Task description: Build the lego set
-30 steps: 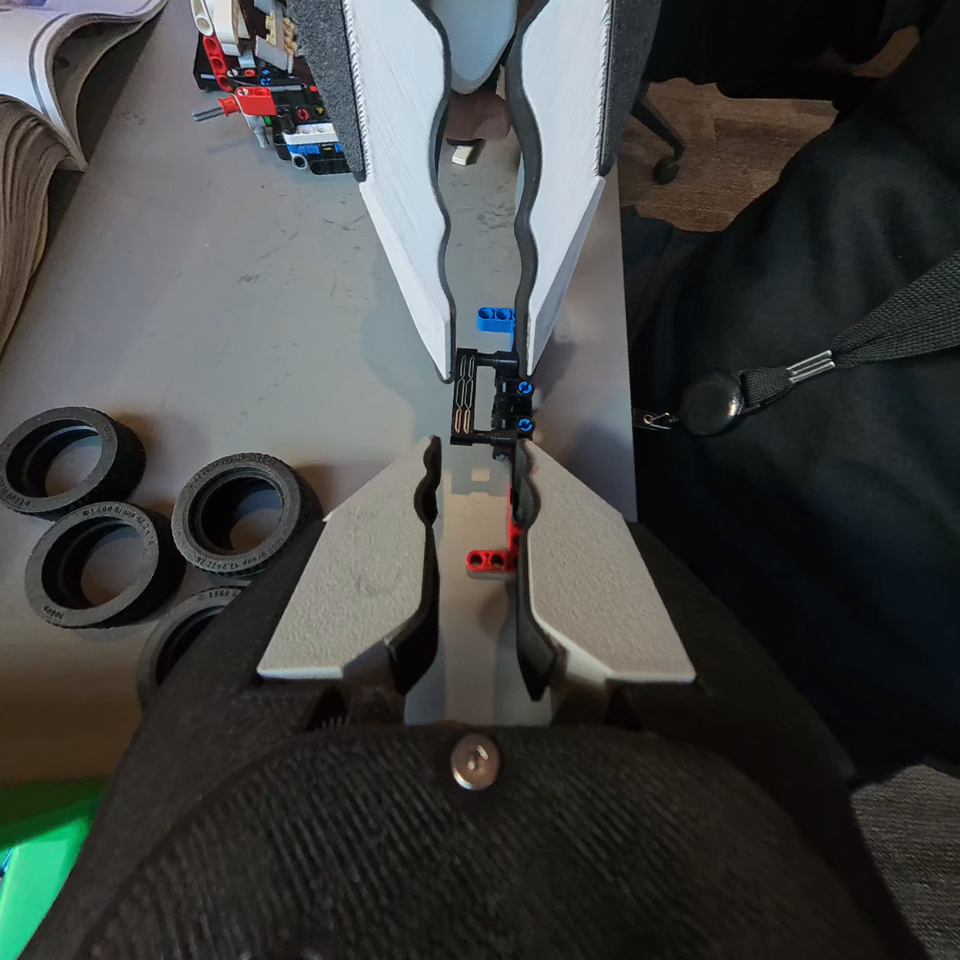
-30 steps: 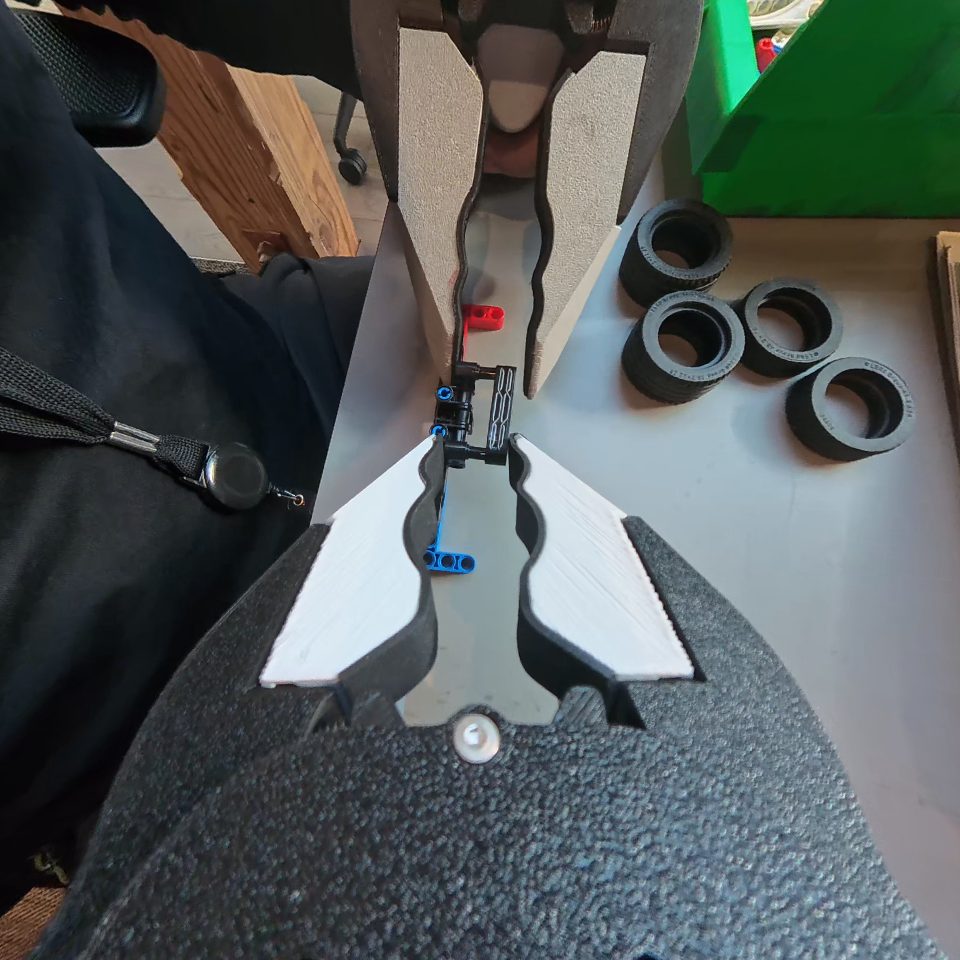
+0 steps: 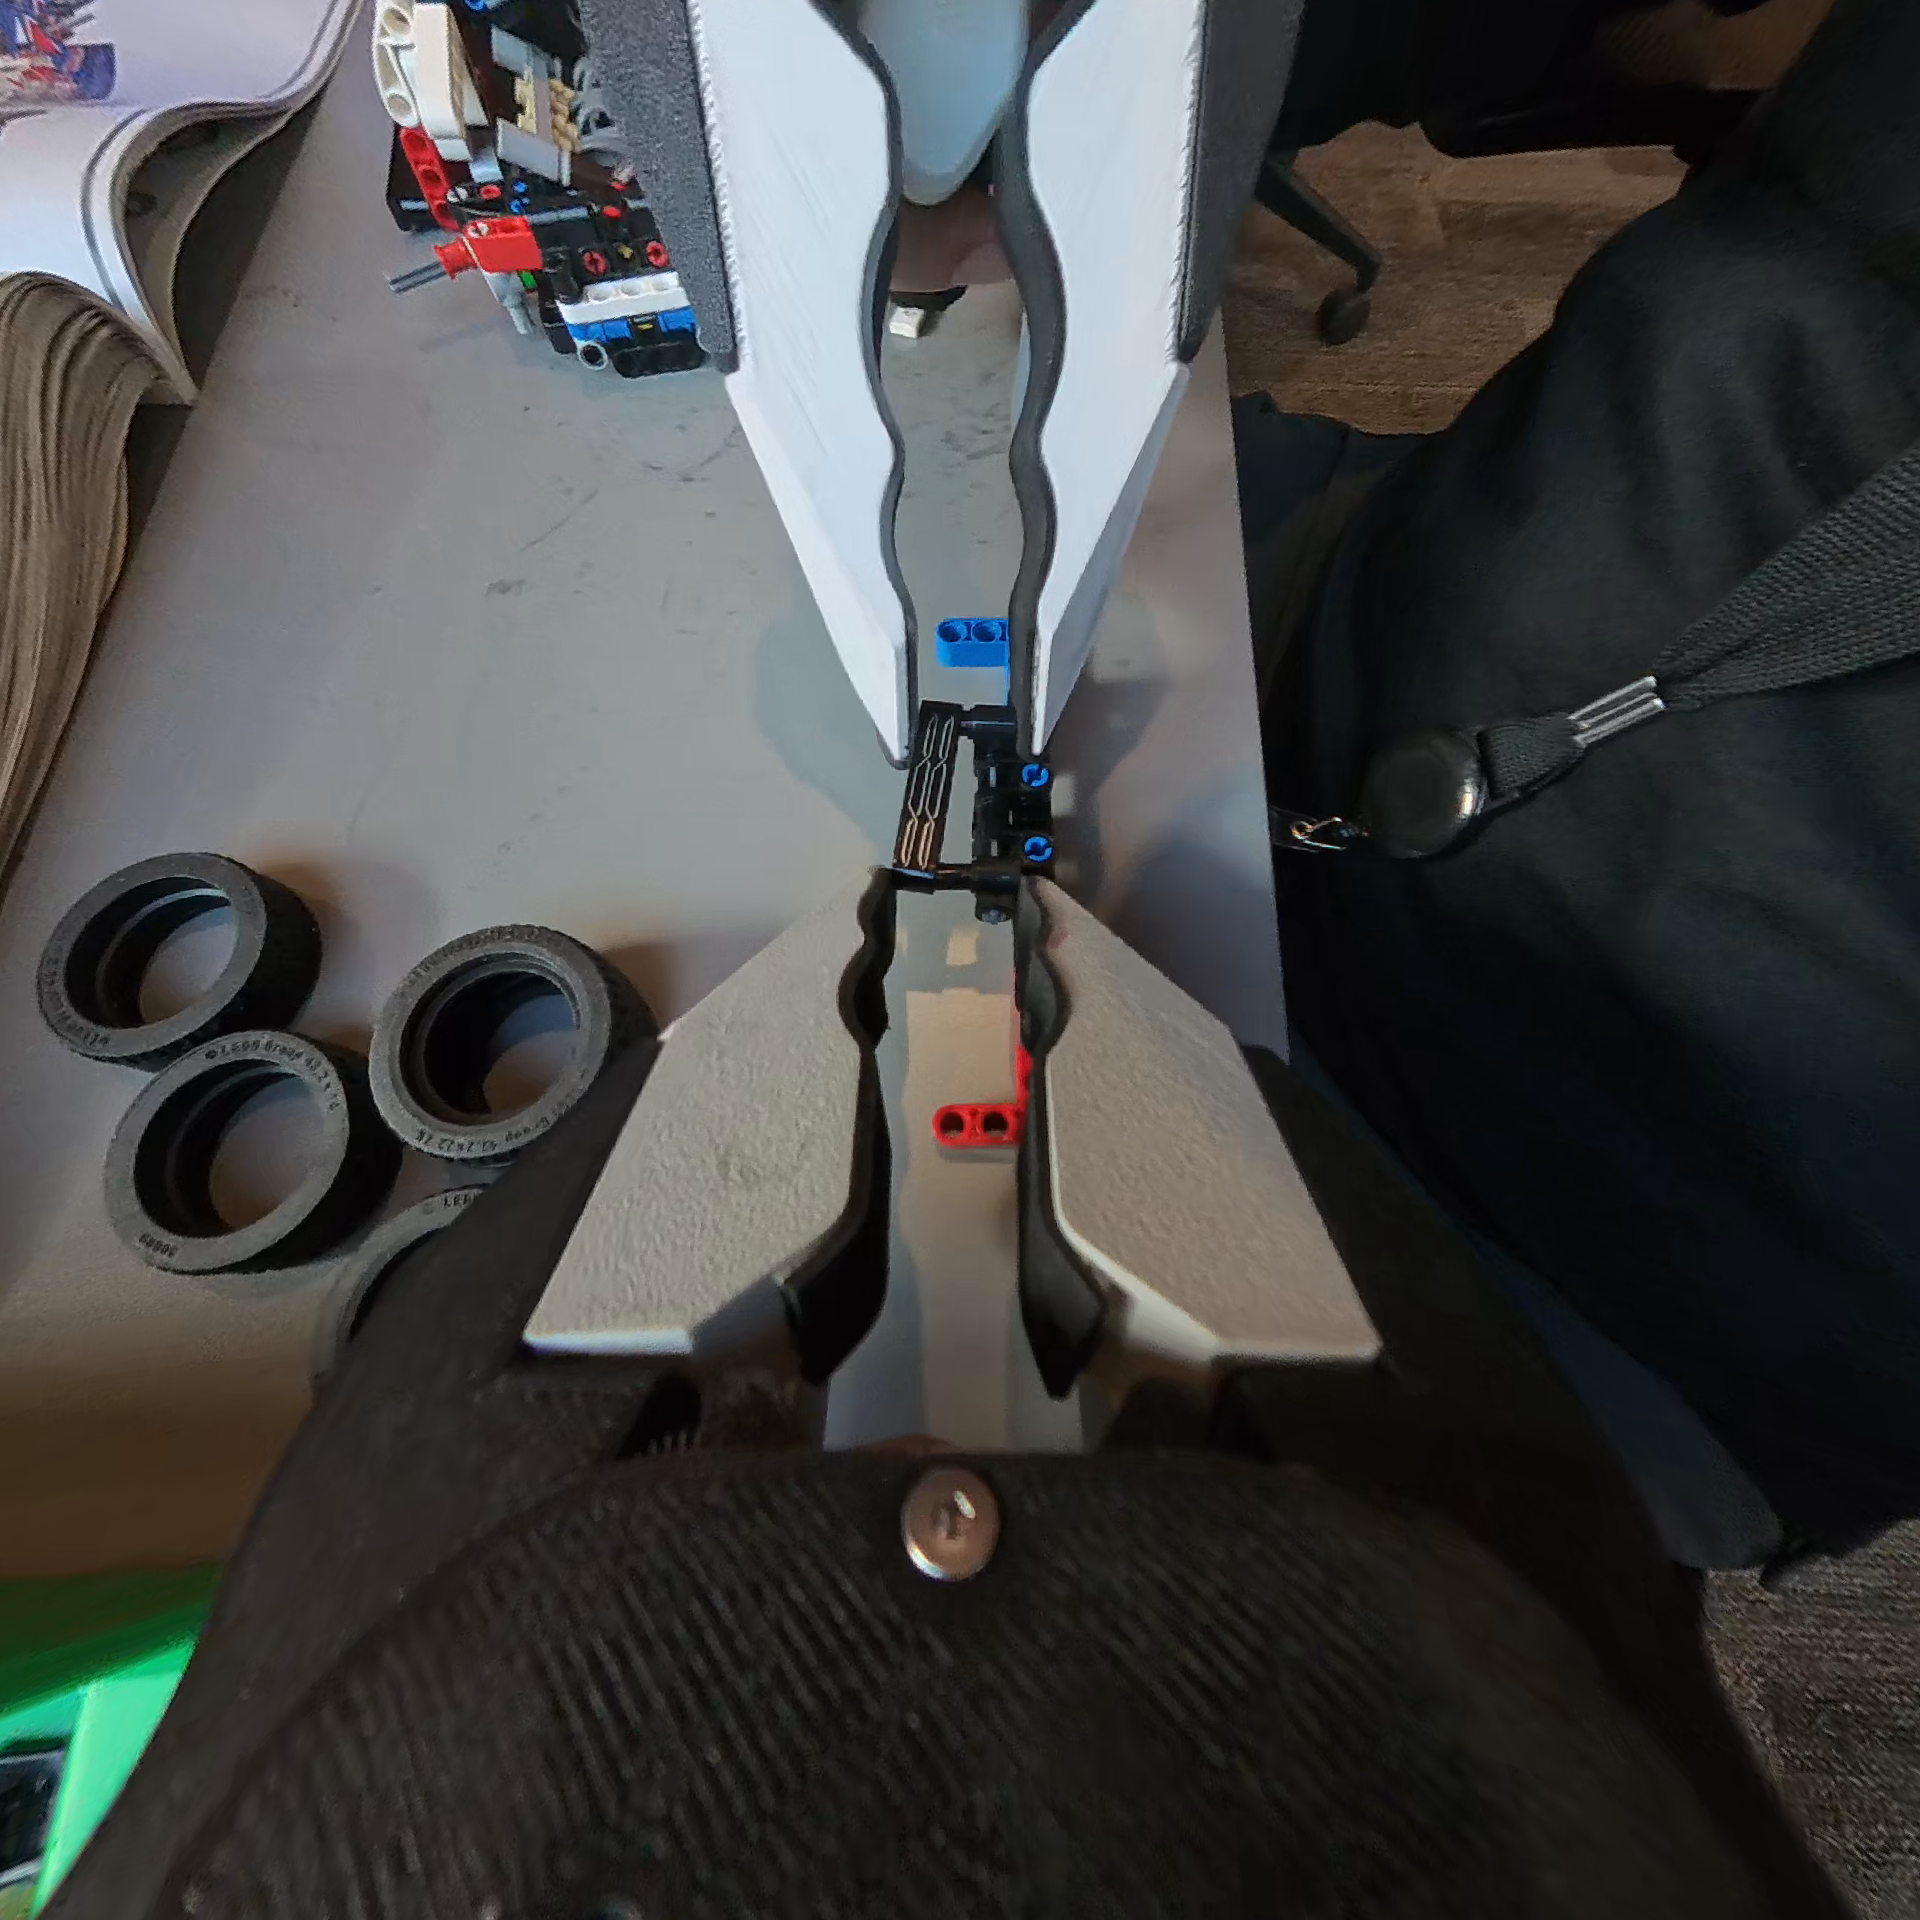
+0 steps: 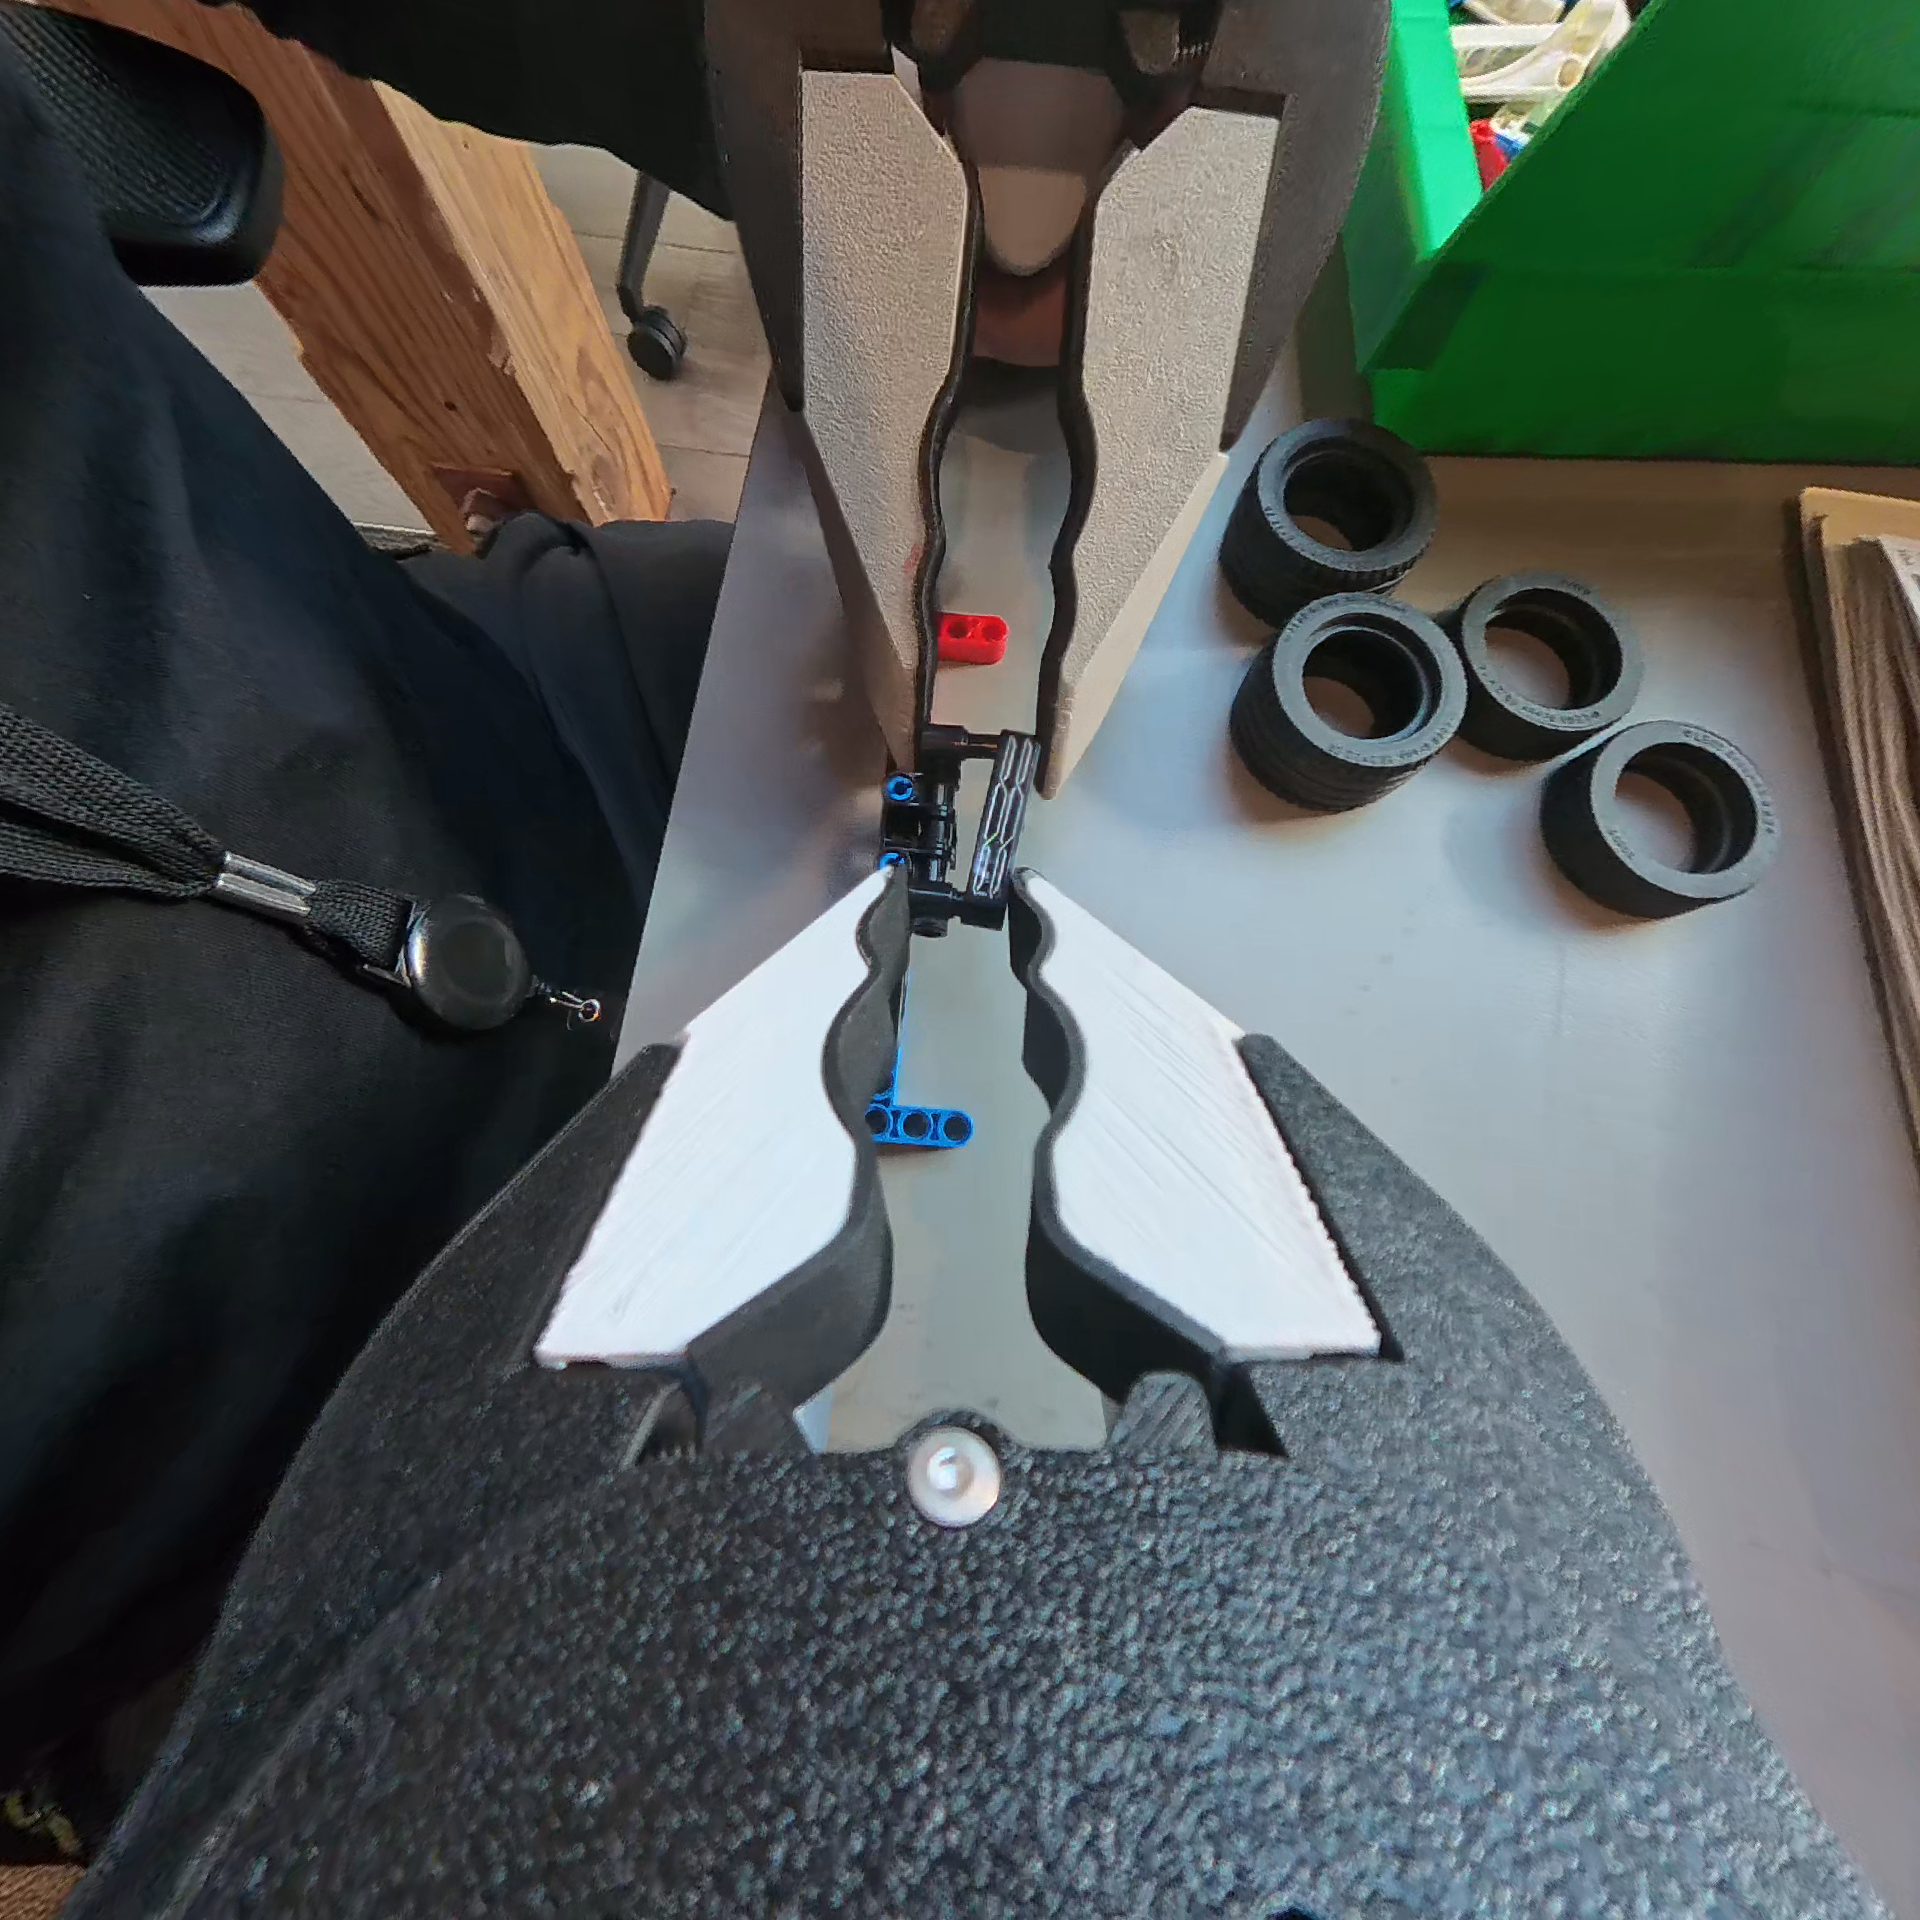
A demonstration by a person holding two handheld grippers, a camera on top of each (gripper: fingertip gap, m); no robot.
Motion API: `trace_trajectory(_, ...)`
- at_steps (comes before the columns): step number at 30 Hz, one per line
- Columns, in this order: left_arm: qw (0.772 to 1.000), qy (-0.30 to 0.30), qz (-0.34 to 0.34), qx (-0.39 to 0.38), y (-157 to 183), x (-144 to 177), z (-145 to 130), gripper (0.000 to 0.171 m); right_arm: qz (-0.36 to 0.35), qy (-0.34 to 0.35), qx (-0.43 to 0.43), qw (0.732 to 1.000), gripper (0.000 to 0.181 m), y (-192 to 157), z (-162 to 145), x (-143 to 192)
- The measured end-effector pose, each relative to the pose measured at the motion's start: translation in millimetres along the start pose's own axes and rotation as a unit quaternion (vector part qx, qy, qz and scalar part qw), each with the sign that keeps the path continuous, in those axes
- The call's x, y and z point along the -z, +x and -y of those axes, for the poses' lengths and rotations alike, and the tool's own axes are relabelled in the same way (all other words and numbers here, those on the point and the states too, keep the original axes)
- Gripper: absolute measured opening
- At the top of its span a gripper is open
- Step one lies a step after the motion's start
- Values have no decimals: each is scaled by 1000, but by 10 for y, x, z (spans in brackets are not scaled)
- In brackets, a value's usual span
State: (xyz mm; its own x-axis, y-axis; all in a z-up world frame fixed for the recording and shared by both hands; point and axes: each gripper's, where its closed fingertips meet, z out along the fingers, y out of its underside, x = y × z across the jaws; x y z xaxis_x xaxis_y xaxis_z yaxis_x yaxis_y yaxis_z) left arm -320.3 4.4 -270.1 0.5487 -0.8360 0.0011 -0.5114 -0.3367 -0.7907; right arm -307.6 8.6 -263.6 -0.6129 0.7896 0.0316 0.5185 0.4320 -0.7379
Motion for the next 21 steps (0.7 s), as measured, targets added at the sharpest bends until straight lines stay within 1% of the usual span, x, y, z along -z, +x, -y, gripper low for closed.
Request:
trace_trajectory(4,1000,0,-4,-12,37,-10,1,21,13,-3,0,1000,19,-30,-7,5)
trace_trajectory(7,1000,1,3,-22,42,-16,8,22,27,-5,-25,999,19,-30,-13,10)
trace_trajectory(10,1000,1,-7,-18,67,-20,9,22,5,-22,2,1000,34,12,-2,13)
trace_trajectory(14,1000,0,-16,-12,82,-11,1,22,7,-38,31,999,36,-1,17,3)
trace_trajectory(15,1000,1,-14,-12,77,-11,1,22,17,-43,35,998,36,-23,-4,20)
trace_trajectory(17,1000,1,-10,-17,78,-11,2,22,19,-49,32,998,34,10,-42,65)
trace_trajectory(21,1000,1,-10,-12,74,-8,0,22,32,-3,-6,999,35,-9,98,76)
